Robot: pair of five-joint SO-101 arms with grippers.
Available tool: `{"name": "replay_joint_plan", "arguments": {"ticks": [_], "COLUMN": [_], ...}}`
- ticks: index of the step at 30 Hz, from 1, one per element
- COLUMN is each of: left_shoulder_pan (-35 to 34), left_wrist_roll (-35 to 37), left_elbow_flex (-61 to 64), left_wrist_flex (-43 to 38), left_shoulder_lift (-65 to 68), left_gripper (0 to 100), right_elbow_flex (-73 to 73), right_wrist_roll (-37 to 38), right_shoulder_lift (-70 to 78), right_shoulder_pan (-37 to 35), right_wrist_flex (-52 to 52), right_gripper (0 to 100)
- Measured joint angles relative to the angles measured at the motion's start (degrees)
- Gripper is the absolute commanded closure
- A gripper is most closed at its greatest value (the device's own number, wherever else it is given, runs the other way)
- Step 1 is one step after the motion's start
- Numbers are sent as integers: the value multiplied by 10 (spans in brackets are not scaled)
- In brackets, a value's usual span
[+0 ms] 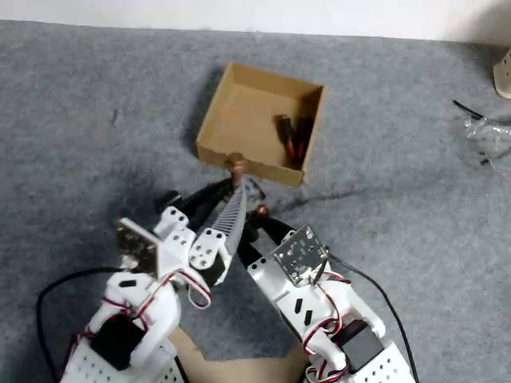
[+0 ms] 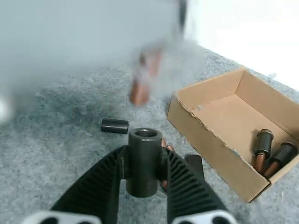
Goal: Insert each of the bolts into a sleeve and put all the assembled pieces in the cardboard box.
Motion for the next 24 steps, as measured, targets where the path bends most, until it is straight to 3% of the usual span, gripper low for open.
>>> {"name": "replay_joint_plan", "arguments": {"ticks": [24], "left_shoulder_pan": [17], "left_wrist_roll": [0], "left_elbow_flex": [51], "left_wrist_flex": [-7], "left_shoulder_lift": [-3], "left_gripper": [994], "right_elbow_flex": [1], "right_wrist_roll": [0], "right_shoulder_lift": [0], "right_shoulder_pan": [0], "right_wrist_flex": [0], "right_gripper": [995]}}
